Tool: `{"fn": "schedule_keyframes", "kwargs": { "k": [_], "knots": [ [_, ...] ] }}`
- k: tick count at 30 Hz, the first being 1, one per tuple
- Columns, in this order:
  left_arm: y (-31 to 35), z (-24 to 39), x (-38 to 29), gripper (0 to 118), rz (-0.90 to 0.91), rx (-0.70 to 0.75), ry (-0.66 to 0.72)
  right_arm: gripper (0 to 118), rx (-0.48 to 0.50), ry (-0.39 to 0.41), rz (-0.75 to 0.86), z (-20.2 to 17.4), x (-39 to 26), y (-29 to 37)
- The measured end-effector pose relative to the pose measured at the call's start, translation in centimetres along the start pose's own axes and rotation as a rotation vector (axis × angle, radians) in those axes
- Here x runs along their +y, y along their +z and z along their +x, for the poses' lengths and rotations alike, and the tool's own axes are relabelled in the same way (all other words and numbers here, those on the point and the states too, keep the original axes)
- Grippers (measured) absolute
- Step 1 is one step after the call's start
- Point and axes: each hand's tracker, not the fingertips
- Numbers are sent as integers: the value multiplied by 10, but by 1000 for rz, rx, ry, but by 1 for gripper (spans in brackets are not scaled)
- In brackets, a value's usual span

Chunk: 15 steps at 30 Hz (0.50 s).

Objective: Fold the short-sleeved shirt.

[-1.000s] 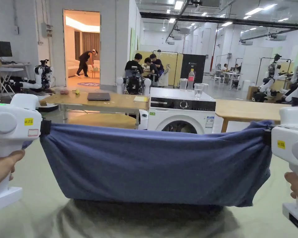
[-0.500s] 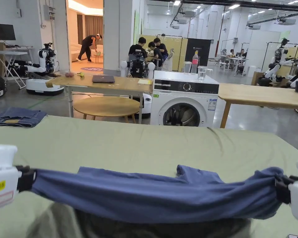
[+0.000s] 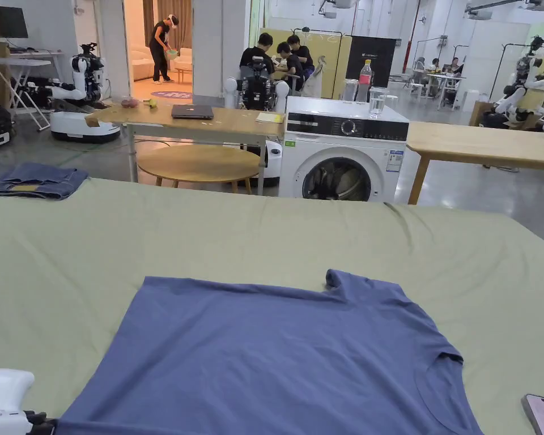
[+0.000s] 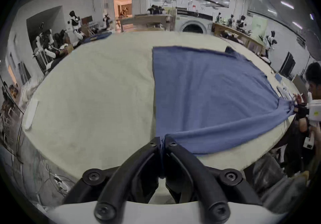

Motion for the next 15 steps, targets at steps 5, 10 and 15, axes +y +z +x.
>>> {"fn": "schedule_keyframes", "kwargs": {
  "k": [5, 10, 15],
  "knots": [
    [-37, 7, -11, 0, -140, 19, -54, 3, 9, 5, -66, -3, -3, -26],
    [-41, 8, -10, 9, -117, 42, -60, 28, -18, 43, -74, -12, 2, -26],
    [-3, 11, 12, 45, -10, -30, 20, 51, -44, -8, 42, -12, 34, 11]
  ]
}}
